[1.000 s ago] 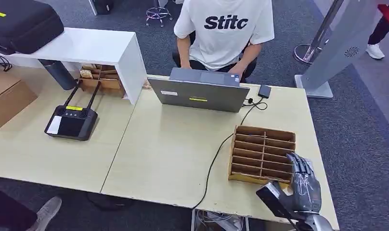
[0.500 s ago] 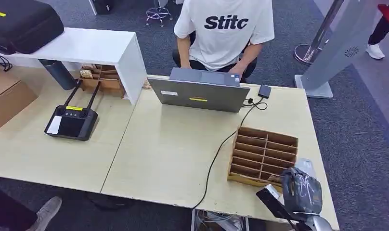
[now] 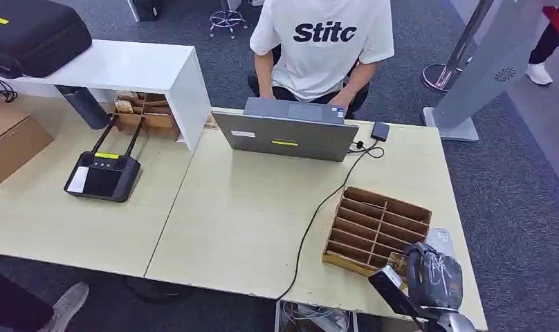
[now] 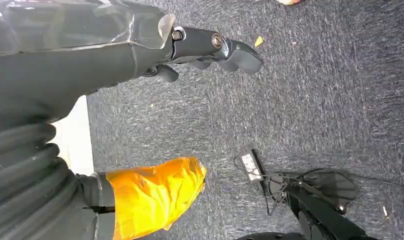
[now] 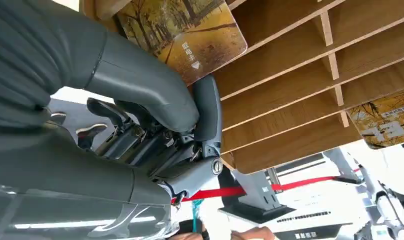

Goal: Pass the card to the sensor for recognition and then transmit it.

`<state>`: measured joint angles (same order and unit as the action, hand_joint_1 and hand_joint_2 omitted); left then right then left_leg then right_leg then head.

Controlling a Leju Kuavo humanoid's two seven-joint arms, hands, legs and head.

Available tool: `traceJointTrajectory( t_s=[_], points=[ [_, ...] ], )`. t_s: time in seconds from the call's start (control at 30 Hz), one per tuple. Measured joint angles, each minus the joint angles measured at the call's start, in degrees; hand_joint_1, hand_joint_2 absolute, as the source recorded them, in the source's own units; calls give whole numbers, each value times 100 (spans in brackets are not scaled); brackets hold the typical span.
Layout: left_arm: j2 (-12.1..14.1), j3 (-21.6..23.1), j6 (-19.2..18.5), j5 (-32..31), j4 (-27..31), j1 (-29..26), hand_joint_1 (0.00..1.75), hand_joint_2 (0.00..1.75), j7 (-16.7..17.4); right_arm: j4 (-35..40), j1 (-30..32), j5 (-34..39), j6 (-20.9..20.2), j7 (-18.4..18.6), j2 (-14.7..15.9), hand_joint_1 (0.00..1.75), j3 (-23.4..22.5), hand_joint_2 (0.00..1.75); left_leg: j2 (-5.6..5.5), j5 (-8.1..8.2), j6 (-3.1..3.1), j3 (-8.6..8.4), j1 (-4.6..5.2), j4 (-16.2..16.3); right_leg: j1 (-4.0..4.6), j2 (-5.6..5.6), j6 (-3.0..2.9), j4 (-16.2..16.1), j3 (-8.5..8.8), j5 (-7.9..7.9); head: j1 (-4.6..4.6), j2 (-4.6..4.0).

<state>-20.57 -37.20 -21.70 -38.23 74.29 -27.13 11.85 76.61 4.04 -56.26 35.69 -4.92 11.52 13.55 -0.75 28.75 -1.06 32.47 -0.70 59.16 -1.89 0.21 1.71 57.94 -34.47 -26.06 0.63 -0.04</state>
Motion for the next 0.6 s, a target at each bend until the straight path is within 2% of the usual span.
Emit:
traceJointTrajectory(
  t_s=[0.6],
  points=[
    [0,-17,4,-103,-35,56,0,175,-140,310,-66,4,116,-162,-9,175,-149,175,0,0,0,1,0,0,0,0,0,0,0,0,0,0]
  ],
)
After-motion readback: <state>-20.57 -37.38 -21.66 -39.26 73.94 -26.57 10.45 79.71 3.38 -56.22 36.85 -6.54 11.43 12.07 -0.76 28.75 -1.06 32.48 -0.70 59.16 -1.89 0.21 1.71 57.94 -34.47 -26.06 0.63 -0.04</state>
